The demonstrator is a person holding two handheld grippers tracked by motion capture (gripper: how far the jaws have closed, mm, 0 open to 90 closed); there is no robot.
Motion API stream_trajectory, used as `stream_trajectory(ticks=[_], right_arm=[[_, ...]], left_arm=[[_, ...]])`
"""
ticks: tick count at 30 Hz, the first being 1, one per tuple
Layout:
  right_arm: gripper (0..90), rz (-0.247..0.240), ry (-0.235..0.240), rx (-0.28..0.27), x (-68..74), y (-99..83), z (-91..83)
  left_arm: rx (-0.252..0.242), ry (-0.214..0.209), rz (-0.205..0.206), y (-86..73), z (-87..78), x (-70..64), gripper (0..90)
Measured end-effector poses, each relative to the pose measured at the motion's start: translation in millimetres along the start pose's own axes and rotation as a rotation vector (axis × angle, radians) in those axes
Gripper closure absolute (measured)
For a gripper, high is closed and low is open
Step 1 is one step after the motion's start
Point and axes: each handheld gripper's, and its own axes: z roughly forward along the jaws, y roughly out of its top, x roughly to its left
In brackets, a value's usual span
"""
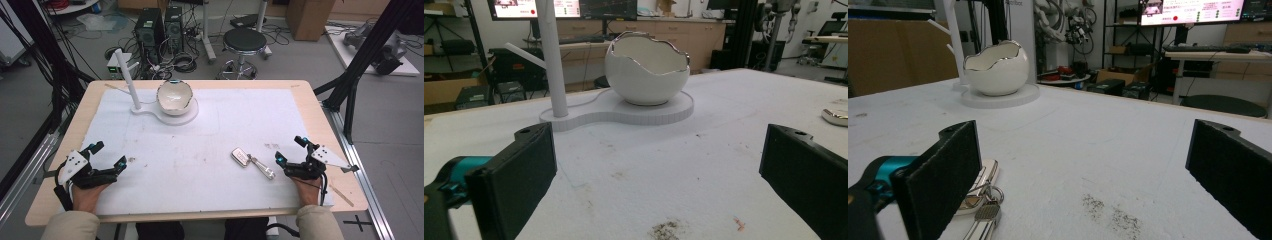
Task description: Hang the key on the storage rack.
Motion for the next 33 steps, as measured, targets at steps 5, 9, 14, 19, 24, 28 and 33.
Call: stream_trajectory(ticks=[5, 9, 14, 19, 24, 28, 33], right_arm=[[0.4, 0.002, 0.001, -0.001, -0.2, -0.2, -0.5], [0.4, -0.002, 0.001, 0.001, 0.4, -0.1, -0.4], [0.4, 0.012, 0.005, 0.001, -0.4, 0.1, -0.6], [0.4, 0.031, 0.004, 0.004, -1.9, 0.7, -0.5], [0.4, 0.022, 0.035, 0.037, -0.7, 13.3, -2.3], [0.5, -0.001, 0.062, 0.060, -0.4, 31.6, -3.7], [0.5, -0.012, 0.098, 0.119, 1.1, 49.5, -4.5]], left_arm=[[-0.001, 0.002, -0.003, -0.1, 0.0, 0.2, 1.7], [-0.001, 0.003, -0.004, -0.1, -0.1, 0.3, 1.7], [-0.004, 0.002, -0.002, -0.2, -0.6, -0.3, 1.7], [-0.004, 0.002, -0.003, -0.1, -0.3, 0.0, 1.7], [-0.002, 0.004, 0.000, 0.0, -0.2, 0.1, 1.7], [-0.002, 0.003, -0.002, 0.0, -0.2, 0.2, 1.7], [-0.002, 0.005, 0.001, 0.0, 0.0, -0.3, 1.7]])
